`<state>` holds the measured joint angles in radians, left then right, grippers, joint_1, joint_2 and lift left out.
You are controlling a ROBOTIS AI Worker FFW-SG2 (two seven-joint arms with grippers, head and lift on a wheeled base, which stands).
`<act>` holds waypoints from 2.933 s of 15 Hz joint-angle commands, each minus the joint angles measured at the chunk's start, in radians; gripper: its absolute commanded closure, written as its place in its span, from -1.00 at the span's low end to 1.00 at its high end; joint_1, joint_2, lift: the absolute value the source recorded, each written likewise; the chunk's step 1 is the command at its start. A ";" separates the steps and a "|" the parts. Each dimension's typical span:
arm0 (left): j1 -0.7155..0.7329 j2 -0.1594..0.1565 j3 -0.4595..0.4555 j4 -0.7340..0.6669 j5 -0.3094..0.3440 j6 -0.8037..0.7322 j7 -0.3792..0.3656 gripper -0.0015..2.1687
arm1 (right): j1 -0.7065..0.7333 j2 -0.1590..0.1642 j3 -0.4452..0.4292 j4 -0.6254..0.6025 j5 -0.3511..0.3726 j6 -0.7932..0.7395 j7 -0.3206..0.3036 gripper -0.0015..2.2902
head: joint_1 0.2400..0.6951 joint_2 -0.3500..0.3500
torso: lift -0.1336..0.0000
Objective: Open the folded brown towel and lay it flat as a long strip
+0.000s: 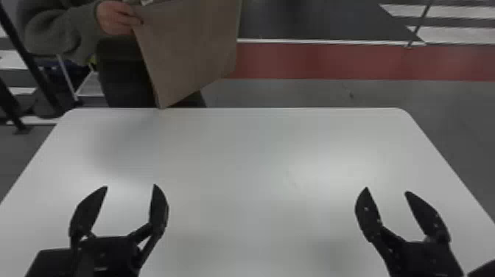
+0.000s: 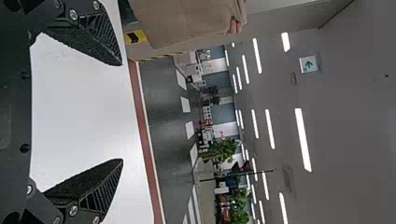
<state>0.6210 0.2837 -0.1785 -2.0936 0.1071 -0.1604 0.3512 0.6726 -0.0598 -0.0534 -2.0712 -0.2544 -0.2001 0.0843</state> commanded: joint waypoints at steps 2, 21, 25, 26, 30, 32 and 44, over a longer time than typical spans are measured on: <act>0.000 0.002 -0.004 -0.002 -0.003 0.000 0.000 -0.88 | 0.012 0.000 -0.003 -0.003 -0.002 -0.021 0.000 -0.86 | 1.00 -0.12 | -0.84; 0.002 0.008 -0.007 -0.003 -0.007 -0.003 0.003 -0.88 | 0.038 0.000 -0.010 -0.007 -0.002 -0.049 0.000 -0.86 | 1.00 -0.17 | -0.84; 0.009 0.006 -0.009 -0.008 -0.017 -0.003 0.003 -0.88 | 0.045 0.000 -0.010 -0.010 -0.002 -0.067 0.000 -0.86 | 1.00 -0.17 | -0.84; 0.011 0.006 -0.009 -0.009 -0.017 -0.006 0.003 -0.88 | 0.048 0.000 -0.010 -0.014 -0.002 -0.067 0.000 -0.86 | 1.00 -0.17 | -0.84; 0.016 0.006 -0.009 -0.011 -0.017 -0.009 0.003 -0.88 | 0.053 0.000 -0.016 -0.014 -0.002 -0.074 0.000 -0.86 | 1.00 -0.18 | -0.84; 0.014 0.006 -0.009 -0.009 -0.017 -0.009 0.003 -0.88 | 0.051 0.000 -0.020 -0.014 -0.002 -0.074 0.000 -0.86 | 1.00 -0.19 | -0.84; -0.017 0.009 -0.009 0.010 -0.009 0.000 0.002 -0.87 | 0.016 0.000 -0.029 0.000 0.009 -0.067 0.002 -0.85 | 1.00 -0.20 | -0.84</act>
<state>0.6110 0.2930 -0.1865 -2.0878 0.0955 -0.1621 0.3527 0.6937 -0.0598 -0.0804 -2.0771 -0.2454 -0.2682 0.0858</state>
